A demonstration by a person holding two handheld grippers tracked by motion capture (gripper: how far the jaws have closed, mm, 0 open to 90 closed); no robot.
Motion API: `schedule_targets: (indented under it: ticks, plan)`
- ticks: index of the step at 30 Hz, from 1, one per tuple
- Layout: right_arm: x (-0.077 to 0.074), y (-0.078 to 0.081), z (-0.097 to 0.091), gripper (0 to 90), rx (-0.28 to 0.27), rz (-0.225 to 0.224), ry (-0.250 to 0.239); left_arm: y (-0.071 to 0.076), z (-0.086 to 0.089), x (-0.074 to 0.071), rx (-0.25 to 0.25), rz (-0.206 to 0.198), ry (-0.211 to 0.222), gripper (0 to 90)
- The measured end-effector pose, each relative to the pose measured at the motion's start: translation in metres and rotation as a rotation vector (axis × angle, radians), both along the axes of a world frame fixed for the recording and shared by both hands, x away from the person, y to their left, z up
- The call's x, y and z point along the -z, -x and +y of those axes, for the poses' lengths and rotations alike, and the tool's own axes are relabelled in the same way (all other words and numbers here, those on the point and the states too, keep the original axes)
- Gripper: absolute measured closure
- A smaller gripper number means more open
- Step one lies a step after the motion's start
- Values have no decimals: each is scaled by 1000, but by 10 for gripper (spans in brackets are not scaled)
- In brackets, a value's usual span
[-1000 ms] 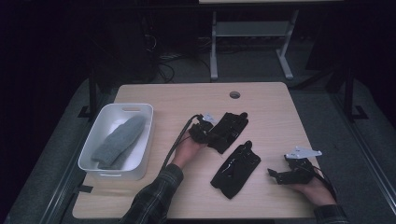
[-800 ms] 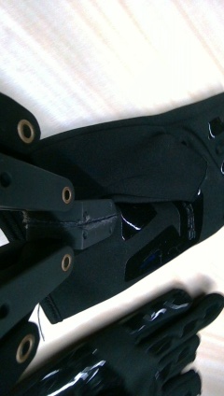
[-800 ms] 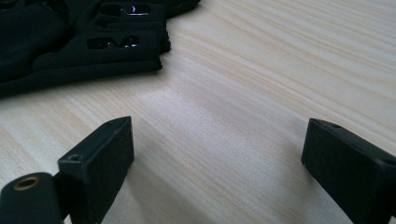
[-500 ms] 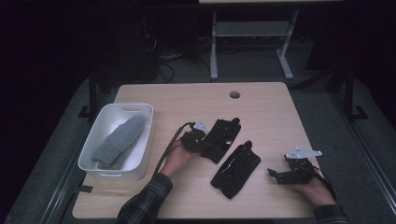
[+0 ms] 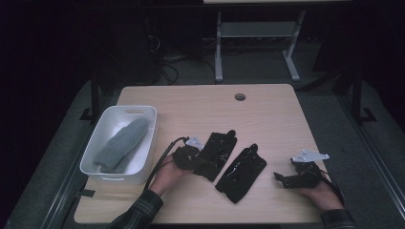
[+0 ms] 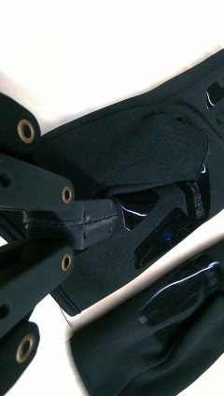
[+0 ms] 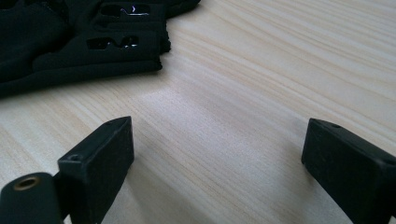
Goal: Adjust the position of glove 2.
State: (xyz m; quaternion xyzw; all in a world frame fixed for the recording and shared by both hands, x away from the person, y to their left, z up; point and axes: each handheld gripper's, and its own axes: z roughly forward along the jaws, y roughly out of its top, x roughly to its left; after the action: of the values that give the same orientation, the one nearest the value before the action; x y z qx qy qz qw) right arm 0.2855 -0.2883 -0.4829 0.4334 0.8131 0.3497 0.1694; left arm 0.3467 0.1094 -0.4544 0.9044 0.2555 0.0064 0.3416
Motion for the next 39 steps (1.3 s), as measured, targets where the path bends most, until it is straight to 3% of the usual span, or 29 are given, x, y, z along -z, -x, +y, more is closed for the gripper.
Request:
schedule_targets:
  ticks: [10, 12, 15, 16, 19, 21, 28, 33, 39]
  plan:
    - [0, 0, 0, 89, 0, 0, 0, 29, 18, -3, 7, 15, -2, 895]
    - [0, 0, 0, 90, 0, 0, -1, 31, 20, -6, -13, 7, 14, 842]
    - [0, 0, 0, 89, 1, 0, -1, 29, 22, -13, -45, -14, 38, 647]
    - [0, 0, 0, 90, 1, 0, -1, 27, 23, -15, -56, -21, 42, 647]
    - [0, 0, 0, 90, 0, 0, -1, 19, 21, -19, -94, -44, 41, 497]
    - [0, 0, 0, 90, 1, 0, -1, 12, 21, -21, -122, -41, 39, 448]
    - [0, 0, 0, 90, 1, 0, -1, -12, 21, -16, -184, -43, 39, 442]
    - [0, 0, 0, 90, 3, 2, -4, -19, 15, -5, -188, -16, 15, 443]
    - [0, 0, 0, 90, 3, 1, -4, -22, 7, 5, -181, -11, -12, 467]
